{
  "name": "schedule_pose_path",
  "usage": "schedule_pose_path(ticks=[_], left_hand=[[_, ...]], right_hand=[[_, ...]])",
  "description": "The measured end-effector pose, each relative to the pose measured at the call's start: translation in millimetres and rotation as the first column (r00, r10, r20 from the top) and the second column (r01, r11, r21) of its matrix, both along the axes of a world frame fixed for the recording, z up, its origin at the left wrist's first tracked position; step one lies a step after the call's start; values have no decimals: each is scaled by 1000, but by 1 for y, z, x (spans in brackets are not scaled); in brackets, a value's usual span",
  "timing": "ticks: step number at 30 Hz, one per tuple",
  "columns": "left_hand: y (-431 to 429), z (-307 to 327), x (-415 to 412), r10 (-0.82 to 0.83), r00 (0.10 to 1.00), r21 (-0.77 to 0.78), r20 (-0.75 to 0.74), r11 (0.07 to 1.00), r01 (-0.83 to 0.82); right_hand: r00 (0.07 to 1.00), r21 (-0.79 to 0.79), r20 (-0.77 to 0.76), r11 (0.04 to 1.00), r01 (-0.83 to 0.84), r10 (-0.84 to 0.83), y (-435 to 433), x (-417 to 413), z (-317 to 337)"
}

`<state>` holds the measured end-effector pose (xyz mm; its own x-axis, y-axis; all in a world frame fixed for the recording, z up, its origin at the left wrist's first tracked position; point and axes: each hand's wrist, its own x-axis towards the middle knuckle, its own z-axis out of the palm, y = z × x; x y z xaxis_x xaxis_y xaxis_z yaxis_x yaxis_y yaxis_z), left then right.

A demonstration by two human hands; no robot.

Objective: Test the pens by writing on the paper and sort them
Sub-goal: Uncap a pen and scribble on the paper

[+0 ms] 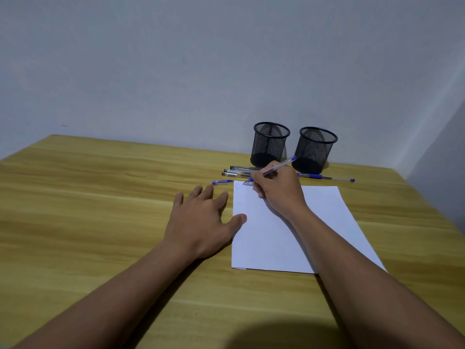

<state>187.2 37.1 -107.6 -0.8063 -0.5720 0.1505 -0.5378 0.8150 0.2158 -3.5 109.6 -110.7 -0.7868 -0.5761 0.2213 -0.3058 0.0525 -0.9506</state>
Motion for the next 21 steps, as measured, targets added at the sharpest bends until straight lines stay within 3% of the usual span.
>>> schedule_pose_path(ticks=[6,14,19,21], left_hand=[[-1,0,0,-3,1000,-7,-2,1000,3],[0,2,0,-4,1000,42,-9,999,5],[-12,13,-12,143,919,155,-368,984,-91],[-29,15,-23,203,900,201,-386,970,-133]], right_hand=[[1000,39,18,999,7,-8,4,1,3],[987,-52,154,998,-28,36,12,13,25],[996,-30,78,999,-39,42,19,10,45],[991,-55,121,997,-57,64,25,8,53]])
